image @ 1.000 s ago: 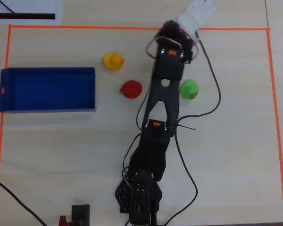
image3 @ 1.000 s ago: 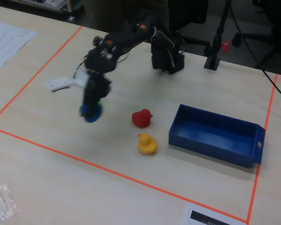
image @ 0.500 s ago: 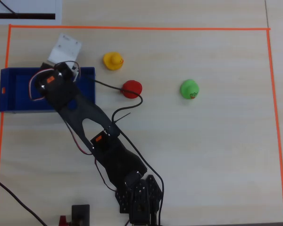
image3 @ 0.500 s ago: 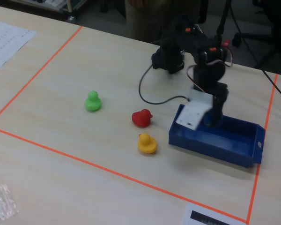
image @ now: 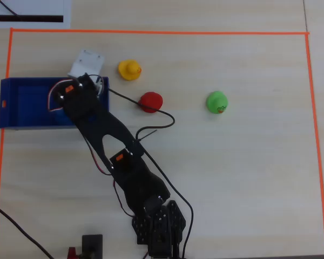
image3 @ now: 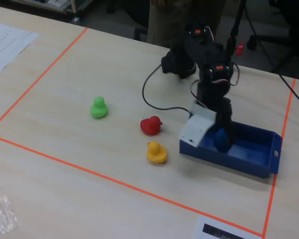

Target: Grasp blue duck and put it into box.

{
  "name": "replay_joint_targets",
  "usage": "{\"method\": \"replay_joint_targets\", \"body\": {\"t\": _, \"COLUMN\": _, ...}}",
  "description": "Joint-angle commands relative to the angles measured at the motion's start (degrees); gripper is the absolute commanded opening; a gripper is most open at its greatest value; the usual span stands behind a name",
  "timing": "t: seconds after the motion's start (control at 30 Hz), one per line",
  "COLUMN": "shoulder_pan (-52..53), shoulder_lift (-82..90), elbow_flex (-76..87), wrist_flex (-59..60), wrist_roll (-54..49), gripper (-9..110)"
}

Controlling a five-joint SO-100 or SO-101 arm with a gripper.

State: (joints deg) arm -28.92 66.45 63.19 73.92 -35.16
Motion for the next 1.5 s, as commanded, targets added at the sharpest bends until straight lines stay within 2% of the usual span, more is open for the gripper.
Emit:
{"method": "replay_joint_targets", "body": {"t": 0.0, "shoulder_pan": 5.6, "shoulder_lift": 21.5, "elbow_flex": 15.0, "wrist_flex": -4.9, "wrist_roll": -2.0, "gripper": 8}}
{"method": "replay_joint_targets", "body": {"t": 0.07, "shoulder_pan": 8.5, "shoulder_lift": 33.0, "elbow_flex": 25.9, "wrist_flex": -8.4, "wrist_roll": -4.5, "gripper": 0}}
{"method": "replay_joint_targets", "body": {"t": 0.2, "shoulder_pan": 12.5, "shoulder_lift": 59.4, "elbow_flex": 51.0, "wrist_flex": -16.4, "wrist_roll": -11.0, "gripper": 0}}
{"method": "replay_joint_targets", "body": {"t": 0.4, "shoulder_pan": 20.5, "shoulder_lift": 94.3, "elbow_flex": 81.2, "wrist_flex": -19.0, "wrist_roll": -20.3, "gripper": 0}}
{"method": "replay_joint_targets", "body": {"t": 0.6, "shoulder_pan": 31.9, "shoulder_lift": 115.3, "elbow_flex": 101.4, "wrist_flex": -18.7, "wrist_roll": -28.2, "gripper": 0}}
{"method": "replay_joint_targets", "body": {"t": 0.83, "shoulder_pan": 36.2, "shoulder_lift": 123.1, "elbow_flex": 114.7, "wrist_flex": -13.4, "wrist_roll": -36.2, "gripper": 0}}
{"method": "replay_joint_targets", "body": {"t": 1.03, "shoulder_pan": 36.7, "shoulder_lift": 123.1, "elbow_flex": 115.0, "wrist_flex": 1.3, "wrist_roll": -40.3, "gripper": 2}}
{"method": "replay_joint_targets", "body": {"t": 1.47, "shoulder_pan": 37.1, "shoulder_lift": 123.1, "elbow_flex": 115.0, "wrist_flex": 1.2, "wrist_roll": -40.0, "gripper": 3}}
